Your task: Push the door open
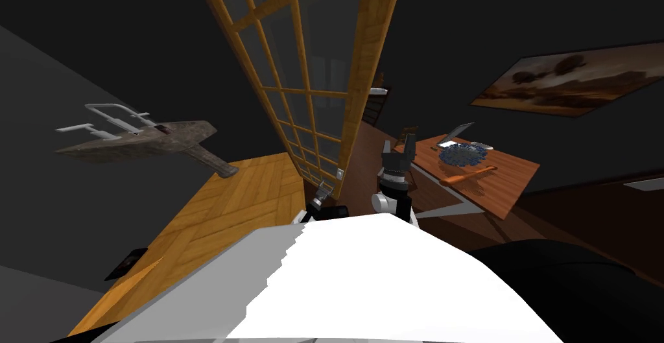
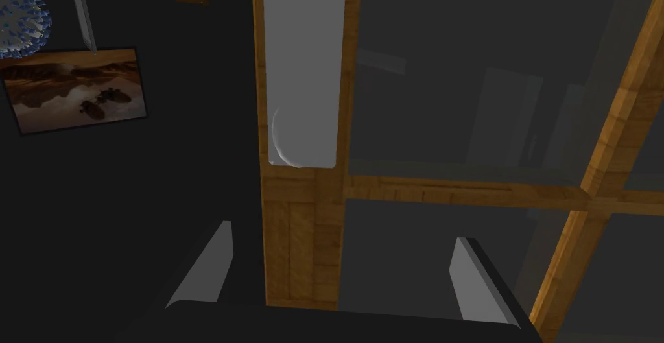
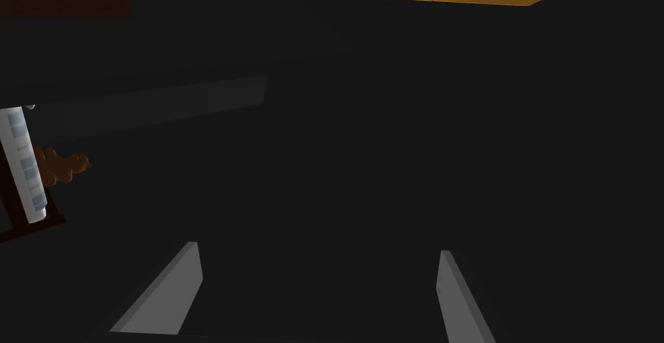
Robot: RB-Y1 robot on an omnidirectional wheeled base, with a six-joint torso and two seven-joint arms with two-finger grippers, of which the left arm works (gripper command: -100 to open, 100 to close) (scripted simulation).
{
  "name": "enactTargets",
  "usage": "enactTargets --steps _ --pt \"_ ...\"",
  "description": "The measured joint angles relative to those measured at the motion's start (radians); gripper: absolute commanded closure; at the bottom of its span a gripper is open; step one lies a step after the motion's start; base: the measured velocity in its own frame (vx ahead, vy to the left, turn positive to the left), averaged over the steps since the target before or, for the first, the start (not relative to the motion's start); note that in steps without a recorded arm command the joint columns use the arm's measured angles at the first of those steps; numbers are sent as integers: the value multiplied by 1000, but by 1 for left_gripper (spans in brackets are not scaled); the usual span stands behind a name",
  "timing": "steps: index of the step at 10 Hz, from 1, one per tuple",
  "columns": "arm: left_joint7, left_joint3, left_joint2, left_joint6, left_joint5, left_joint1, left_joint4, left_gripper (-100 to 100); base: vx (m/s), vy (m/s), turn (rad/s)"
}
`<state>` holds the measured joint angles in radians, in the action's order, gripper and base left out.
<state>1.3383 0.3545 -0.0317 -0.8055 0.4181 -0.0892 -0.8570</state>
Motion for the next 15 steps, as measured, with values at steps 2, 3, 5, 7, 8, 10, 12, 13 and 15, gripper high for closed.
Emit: enactTargets --steps 2,3,5,7,8,10,12,13,15 --pt "0 1 -5 2 0 2 1 -100 25 15 11" --pt "-1 0 -2 0 1 3 3 -100 135 129 10" --pt "-3 2 5 1 4 1 0 -100 172 149 16" --pt "-6 2 17 0 10 1 -1 -100 196 135 35" --pt "-8 1 24 -3 13 1 2 -100 210 125 34" --pt "-14 2 42 -6 24 -1 -1 -100 108 75 -89" --pt "-18 3 51 -6 31 -2 -2 -100 75 23 109" --pt "-20 3 57 -9 36 1 2 -100 112 30 0" --pt "-27 5 71 -11 48 -4 -3 -100 111 34 19"
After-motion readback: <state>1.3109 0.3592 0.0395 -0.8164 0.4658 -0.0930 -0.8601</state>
